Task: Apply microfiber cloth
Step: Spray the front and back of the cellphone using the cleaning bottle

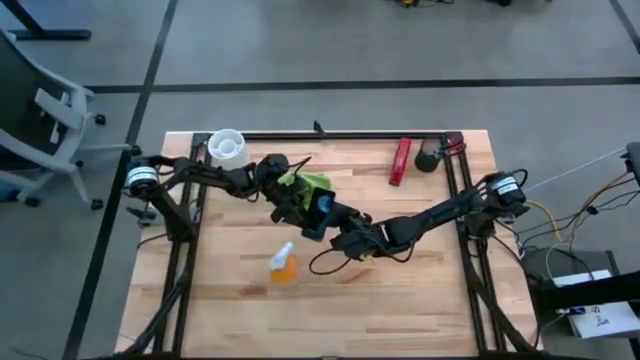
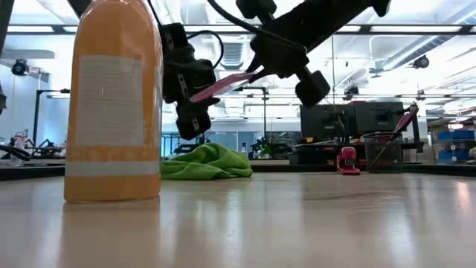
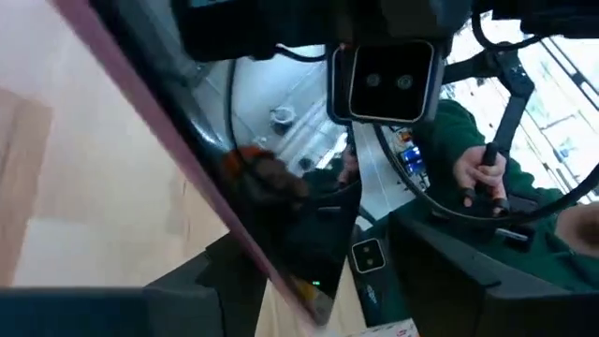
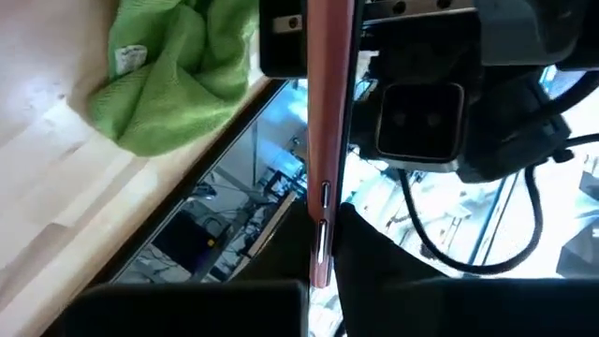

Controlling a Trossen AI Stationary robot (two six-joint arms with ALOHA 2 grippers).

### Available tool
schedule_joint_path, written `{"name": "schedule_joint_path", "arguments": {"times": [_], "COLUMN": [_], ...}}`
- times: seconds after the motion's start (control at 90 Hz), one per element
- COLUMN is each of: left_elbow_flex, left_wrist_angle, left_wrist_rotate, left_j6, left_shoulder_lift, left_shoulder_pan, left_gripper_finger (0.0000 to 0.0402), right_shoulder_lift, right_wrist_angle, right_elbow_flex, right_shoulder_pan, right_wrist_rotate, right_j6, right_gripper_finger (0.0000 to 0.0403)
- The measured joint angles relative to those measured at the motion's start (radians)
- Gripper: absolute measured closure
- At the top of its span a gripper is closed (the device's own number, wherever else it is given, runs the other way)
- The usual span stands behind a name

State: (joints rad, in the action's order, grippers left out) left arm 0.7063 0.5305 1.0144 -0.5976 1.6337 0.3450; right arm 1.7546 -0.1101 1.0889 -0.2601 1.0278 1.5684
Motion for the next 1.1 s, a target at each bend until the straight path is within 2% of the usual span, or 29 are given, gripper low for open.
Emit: {"name": "schedule_joint_path", "arguments": {"times": [0.211, 0.4, 0.7, 0.844, 0.944, 1.011, 1.1], "left_elbow_flex": [0.000, -0.001, -0.003, -0.010, -0.014, -0.015, -0.015], "left_wrist_angle": [0.019, 0.020, 0.026, 0.039, 0.028, 0.027, 0.027], "left_wrist_rotate": [-0.037, -0.047, -0.038, -0.029, -0.044, -0.076, -0.134], "left_j6": [0.031, 0.097, 0.171, 0.209, 0.229, 0.254, 0.299], "left_shoulder_lift": [0.000, -0.002, -0.060, -0.088, -0.093, -0.094, -0.095], "left_shoulder_pan": [0.003, 0.004, 0.024, 0.042, 0.040, 0.040, 0.033], "left_gripper_finger": [0.0289, 0.0385, 0.0393, 0.0394, 0.0394, 0.0394, 0.0394], "right_shoulder_lift": [0.000, 0.000, -0.035, -0.099, -0.173, -0.235, -0.320], "right_wrist_angle": [-0.005, -0.006, -0.015, 0.042, 0.131, 0.202, 0.238], "right_elbow_flex": [0.001, 0.001, 0.003, -0.002, -0.002, -0.002, -0.003], "right_shoulder_pan": [-0.001, -0.002, -0.037, -0.055, -0.053, -0.034, 0.017], "right_wrist_rotate": [-0.005, -0.004, 0.015, 0.019, -0.017, -0.120, -0.329], "right_j6": [-0.010, -0.010, -0.042, -0.246, -0.481, -0.696, -0.962], "right_gripper_finger": [0.0395, 0.0343, 0.0271, 0.0262, 0.0265, 0.0270, 0.0278]}}
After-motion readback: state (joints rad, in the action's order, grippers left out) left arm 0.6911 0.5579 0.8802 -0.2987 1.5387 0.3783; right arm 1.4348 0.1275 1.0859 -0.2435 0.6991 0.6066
